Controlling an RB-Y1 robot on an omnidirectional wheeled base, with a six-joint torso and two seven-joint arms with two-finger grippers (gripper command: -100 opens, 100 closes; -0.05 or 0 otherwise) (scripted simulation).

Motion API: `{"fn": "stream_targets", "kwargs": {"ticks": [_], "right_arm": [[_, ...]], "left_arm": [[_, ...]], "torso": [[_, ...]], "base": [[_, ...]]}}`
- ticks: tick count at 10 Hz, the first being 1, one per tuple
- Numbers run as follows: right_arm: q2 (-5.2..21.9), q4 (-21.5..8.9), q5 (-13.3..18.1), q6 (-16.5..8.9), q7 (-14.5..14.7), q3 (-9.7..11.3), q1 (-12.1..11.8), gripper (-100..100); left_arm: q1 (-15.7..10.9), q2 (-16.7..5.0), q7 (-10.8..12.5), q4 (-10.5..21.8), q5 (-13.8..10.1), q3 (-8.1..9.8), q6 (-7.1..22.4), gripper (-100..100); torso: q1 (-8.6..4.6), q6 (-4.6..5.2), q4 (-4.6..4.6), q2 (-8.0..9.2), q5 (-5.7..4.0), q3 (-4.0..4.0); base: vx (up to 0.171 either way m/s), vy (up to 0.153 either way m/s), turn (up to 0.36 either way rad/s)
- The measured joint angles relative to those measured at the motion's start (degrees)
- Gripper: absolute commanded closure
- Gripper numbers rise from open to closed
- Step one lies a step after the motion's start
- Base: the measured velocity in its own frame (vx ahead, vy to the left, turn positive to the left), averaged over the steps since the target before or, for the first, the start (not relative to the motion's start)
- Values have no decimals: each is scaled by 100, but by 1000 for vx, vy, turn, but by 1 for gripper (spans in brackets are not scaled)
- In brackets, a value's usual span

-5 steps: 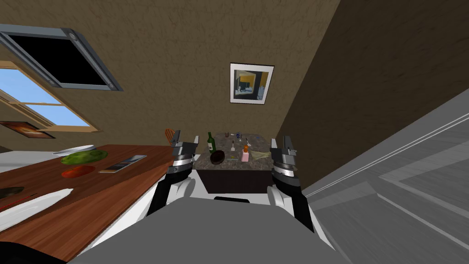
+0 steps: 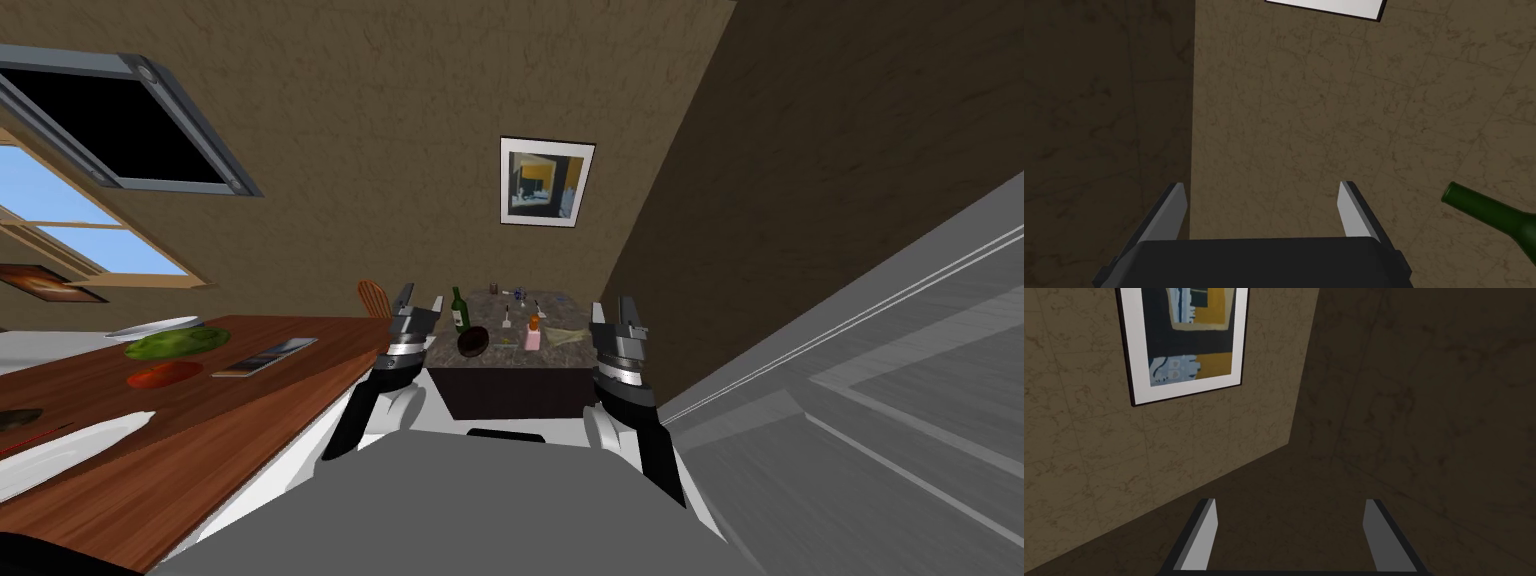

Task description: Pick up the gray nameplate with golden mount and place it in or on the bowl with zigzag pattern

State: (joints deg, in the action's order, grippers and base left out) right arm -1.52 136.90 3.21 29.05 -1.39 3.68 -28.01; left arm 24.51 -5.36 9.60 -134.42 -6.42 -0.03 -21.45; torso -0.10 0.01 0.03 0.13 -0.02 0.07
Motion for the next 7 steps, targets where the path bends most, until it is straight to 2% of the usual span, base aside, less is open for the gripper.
{"fn": "stream_targets", "kwargs": {"ticks": [3, 6, 7], "right_arm": [[0, 0, 0, 0, 0, 0, 0, 0], [0, 0, 0, 0, 0, 0, 0, 0], [0, 0, 0, 0, 0, 0, 0, 0]], "left_arm": [[-264, -280, 162, 160, -39, -150, 411, -100], [-405, -419, 304, 148, -84, -266, 819, -100], [-516, -464, 360, 253, -110, -255, 907, -100]], "torso": [[-5, 0, 2, 8, -1, 4], [-8, 0, 0, 2, -2, 1], [-4, 0, 0, -1, -1, 0]], "base": [[-50, -35, -31], [-34, -38, -30], [-28, -22, -49]]}}
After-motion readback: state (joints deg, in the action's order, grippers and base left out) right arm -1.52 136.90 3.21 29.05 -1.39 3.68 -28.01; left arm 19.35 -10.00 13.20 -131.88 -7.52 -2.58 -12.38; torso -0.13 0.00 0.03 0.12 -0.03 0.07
